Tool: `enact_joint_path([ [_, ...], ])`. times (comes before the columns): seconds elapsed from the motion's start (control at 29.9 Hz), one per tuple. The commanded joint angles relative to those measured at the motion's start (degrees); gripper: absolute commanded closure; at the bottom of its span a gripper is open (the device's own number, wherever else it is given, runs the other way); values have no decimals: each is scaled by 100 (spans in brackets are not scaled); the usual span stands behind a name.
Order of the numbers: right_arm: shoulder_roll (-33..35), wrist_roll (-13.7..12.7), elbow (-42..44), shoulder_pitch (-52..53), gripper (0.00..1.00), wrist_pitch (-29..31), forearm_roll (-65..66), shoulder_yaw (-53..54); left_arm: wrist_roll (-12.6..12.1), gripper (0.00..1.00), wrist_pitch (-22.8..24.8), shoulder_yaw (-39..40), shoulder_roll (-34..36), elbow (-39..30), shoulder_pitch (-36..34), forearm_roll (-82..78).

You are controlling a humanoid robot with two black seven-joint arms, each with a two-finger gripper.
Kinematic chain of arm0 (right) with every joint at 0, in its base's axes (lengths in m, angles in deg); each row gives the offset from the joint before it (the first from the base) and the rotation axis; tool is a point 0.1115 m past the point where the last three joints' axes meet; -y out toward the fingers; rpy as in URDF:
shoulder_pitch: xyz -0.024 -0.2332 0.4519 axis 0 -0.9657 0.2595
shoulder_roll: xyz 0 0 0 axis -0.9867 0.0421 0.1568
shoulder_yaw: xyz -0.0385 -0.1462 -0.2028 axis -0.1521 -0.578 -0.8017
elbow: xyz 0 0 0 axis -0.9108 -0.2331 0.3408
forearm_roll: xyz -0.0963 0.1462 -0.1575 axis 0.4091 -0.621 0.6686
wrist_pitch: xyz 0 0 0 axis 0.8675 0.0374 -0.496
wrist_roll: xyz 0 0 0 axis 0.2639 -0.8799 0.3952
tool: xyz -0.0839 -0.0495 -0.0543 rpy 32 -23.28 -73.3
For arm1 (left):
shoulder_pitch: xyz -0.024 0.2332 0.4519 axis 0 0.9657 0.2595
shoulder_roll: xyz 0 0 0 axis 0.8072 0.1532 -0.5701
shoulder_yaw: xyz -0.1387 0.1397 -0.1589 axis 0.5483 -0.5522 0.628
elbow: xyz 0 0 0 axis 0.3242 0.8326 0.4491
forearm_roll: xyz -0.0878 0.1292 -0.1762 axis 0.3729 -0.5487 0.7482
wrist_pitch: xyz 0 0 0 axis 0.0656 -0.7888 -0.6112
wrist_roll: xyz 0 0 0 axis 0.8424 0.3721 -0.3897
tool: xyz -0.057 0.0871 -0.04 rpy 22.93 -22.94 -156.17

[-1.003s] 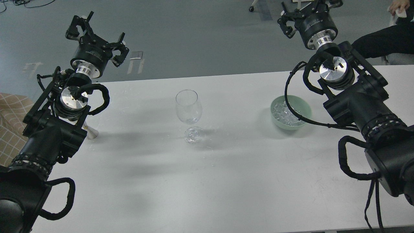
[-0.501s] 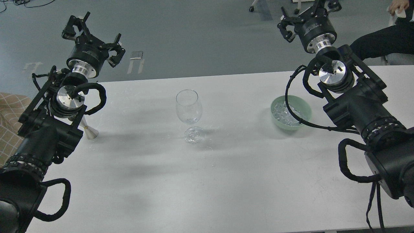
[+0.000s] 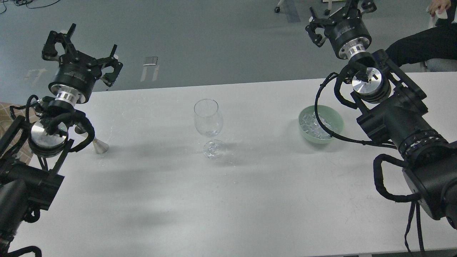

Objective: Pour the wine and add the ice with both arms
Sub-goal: 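Close the left gripper around the metal jigger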

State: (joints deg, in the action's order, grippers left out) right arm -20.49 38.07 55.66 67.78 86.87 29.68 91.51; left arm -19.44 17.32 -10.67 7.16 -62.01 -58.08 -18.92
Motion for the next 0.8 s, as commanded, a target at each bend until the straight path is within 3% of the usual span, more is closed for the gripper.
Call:
enact_joint_path([
  [0.0, -1, -1, -24, -86, 0, -11, 9, -15, 1, 2, -9, 468, 257, -1020, 1018, 162],
  [0.23, -1, -10, -235, -245, 0, -90, 9, -15, 10, 3, 35, 1401, 170, -2377, 2866, 163],
  [0.33, -1, -10, -235, -271, 0, -90, 9, -15, -8, 20, 70, 1463, -76, -2518, 3323, 171],
  [0.37, -1, -10, -226, -289, 0, -90, 9, -15, -51, 27, 18, 1463, -242, -2509, 3463, 172],
  [0.4, -1, -10, -226, -324, 0, -99, 9, -15, -121, 28, 9, 1463, -365, -2474, 3526, 180],
  [0.53, -1, -10, -235, -359, 0, -134, 18, -15, -254, 28, 0, 1463, -665, -2264, 3561, 172],
  [0.77, 8, -10, -226, -315, 0, -275, 26, -24, -280, 28, 44, 1472, -1105, -1200, 3456, 189],
])
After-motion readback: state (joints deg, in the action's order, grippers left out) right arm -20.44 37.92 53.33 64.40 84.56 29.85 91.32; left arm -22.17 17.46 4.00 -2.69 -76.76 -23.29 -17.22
